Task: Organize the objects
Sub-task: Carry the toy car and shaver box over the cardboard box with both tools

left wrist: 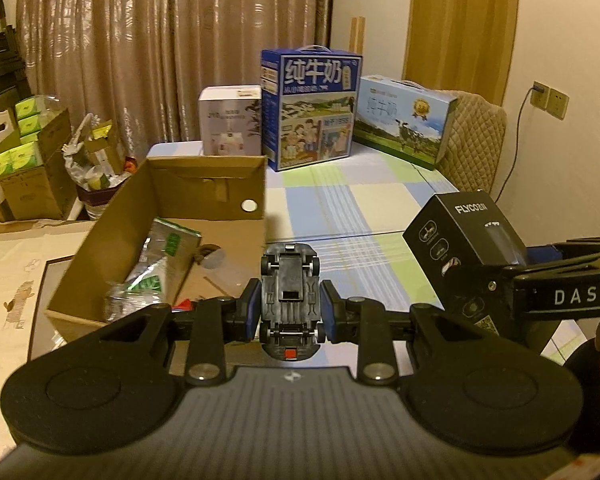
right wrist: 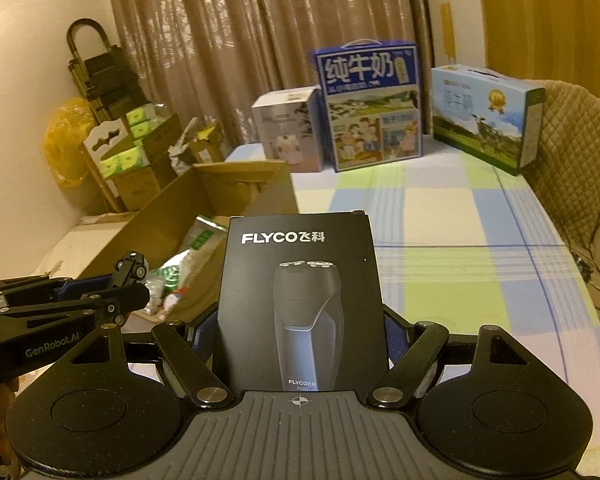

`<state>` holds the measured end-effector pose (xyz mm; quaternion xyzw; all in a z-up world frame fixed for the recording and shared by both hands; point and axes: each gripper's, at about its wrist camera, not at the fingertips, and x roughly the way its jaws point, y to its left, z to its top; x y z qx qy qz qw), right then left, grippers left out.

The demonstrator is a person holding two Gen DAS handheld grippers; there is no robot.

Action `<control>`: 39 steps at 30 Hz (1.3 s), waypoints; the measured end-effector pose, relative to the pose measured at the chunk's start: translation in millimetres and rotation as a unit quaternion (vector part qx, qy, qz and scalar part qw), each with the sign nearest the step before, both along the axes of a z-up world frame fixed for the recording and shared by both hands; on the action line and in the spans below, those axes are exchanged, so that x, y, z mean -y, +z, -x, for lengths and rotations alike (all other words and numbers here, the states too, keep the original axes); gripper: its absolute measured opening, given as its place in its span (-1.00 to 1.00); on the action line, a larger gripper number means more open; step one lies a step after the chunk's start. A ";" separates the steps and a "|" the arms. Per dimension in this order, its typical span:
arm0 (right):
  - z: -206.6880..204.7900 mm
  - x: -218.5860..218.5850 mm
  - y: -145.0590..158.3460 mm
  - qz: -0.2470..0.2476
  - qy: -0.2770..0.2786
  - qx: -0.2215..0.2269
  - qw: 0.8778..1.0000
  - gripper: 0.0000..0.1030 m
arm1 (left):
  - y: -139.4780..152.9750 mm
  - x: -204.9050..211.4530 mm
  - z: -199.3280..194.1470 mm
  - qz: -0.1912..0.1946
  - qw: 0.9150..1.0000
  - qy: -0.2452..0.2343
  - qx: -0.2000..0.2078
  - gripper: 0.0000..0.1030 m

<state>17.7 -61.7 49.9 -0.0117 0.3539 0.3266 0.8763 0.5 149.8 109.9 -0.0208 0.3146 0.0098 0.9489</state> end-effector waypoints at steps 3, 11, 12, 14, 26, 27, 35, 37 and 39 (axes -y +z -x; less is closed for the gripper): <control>1.4 -12.3 0.9 -0.004 0.008 -0.002 1.000 0.47 | 2.5 -11.7 2.2 -0.003 1.000 0.007 0.000 -0.50; 3.8 -49.4 10.7 -0.014 0.032 -0.004 0.999 0.47 | 8.6 -47.1 5.2 -0.012 1.000 0.028 -0.001 -0.50; 3.9 -53.7 11.4 -0.015 0.034 -0.004 0.999 0.47 | 9.8 -52.5 5.0 -0.013 0.999 0.030 -0.001 -0.50; 4.2 -65.6 13.4 -0.017 0.040 -0.003 0.999 0.47 | 11.7 -61.3 4.6 -0.015 0.999 0.035 -0.002 -0.50; -6.7 -112.3 9.0 -0.028 0.053 -0.019 0.998 0.47 | 10.7 -101.1 -5.3 -0.022 0.998 0.049 -0.015 -0.50; -8.2 -114.6 8.8 -0.028 0.053 -0.020 0.998 0.47 | 10.2 -103.7 -7.1 -0.020 0.998 0.049 -0.016 -0.50; -20.5 -132.1 4.8 -0.033 0.050 -0.032 0.998 0.47 | 5.5 -118.3 -21.4 -0.017 0.998 0.047 -0.028 -0.50; -24.2 -136.0 2.9 -0.035 0.049 -0.037 0.998 0.47 | 4.3 -121.9 -24.7 -0.018 0.998 0.047 -0.031 -0.50; -26.4 -140.2 1.8 -0.036 0.047 -0.040 0.997 0.47 | 3.6 -124.8 -28.0 -0.018 0.998 0.047 -0.033 -0.50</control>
